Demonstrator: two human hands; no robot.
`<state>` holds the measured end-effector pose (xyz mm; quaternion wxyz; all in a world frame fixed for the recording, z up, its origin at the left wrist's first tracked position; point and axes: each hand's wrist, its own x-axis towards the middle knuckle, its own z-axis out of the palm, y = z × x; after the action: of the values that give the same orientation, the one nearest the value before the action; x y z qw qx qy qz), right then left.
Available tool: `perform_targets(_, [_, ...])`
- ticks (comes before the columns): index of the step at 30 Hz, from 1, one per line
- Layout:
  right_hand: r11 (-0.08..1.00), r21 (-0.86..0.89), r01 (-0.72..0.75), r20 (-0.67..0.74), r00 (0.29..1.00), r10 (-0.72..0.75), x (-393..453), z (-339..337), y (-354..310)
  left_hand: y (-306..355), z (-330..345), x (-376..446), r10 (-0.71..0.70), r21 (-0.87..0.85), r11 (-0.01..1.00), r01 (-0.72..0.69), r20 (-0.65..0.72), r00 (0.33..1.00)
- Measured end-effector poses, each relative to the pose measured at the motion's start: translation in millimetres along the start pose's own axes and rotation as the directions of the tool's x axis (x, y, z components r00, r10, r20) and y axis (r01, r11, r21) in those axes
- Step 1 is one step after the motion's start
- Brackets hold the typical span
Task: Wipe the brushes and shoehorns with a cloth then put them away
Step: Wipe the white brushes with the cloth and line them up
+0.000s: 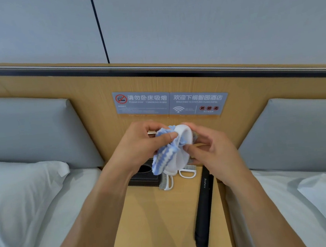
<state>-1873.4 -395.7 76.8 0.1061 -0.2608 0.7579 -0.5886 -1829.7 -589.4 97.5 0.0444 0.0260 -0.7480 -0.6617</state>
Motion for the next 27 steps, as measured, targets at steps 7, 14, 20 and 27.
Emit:
perform_targets(7, [0.998, 0.038, -0.050, -0.102, 0.993, 0.053, 2.2, -2.4, 3.2, -6.5, 1.9, 1.0, -0.036, 0.056, 0.998, 0.032, 0.066, 0.997])
perform_targets(14, [0.987, -0.159, -0.023, -0.097, 0.995, 0.007, 2.4, -2.2, 2.0, -12.5, 5.2, -0.1, -0.100, -0.022, 0.995, 0.100, 0.013, 0.995])
perform_targets(20, [0.870, -0.492, 0.028, -0.103, 0.991, -0.090, 0.8, 4.1, -5.3, -3.8, -1.8, 11.2, -0.223, 0.117, 0.967, 0.224, -0.026, 0.975])
perform_targets(27, [0.898, -0.441, -0.010, -0.145, 0.988, -0.061, 0.8, 13.5, -0.3, -0.8, -3.3, 23.0, -0.276, 0.197, 0.938, 0.283, -0.066, 0.959])
